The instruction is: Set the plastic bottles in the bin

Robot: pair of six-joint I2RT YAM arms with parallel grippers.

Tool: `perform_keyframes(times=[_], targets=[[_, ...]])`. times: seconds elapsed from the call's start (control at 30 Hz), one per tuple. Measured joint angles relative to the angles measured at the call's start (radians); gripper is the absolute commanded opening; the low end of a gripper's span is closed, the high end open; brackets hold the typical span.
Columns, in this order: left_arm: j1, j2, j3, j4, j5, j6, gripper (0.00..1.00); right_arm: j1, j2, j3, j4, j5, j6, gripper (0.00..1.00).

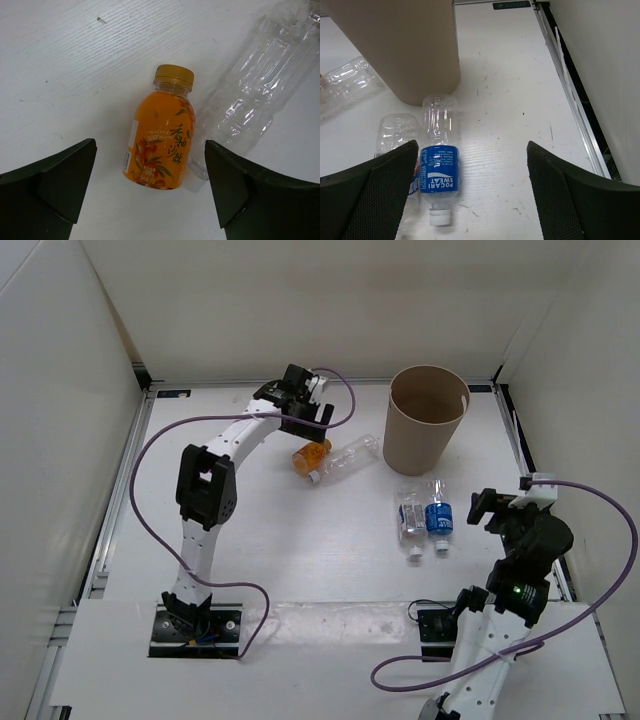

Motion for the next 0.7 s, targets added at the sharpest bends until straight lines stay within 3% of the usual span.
perform_keyframes(times=[0.4, 0.53, 0.7], targets=[[-0.003, 0.119, 0.060, -0.044, 0.026, -0.015, 0.97, -0.021, 0.030, 0.000, 0.005, 0.006, 0.005, 0.90], [-0.003, 0.120, 0.037, -0.052, 0.032, -0.032, 0.88, -0.035, 0.066, 0.000, 0.030, 0.024, 0.025, 0.90], [-0.003, 0.121, 0.024, -0.064, 0.051, -0.056, 0.58, -0.052, 0.100, 0.000, 0.056, 0.045, 0.053, 0.90]])
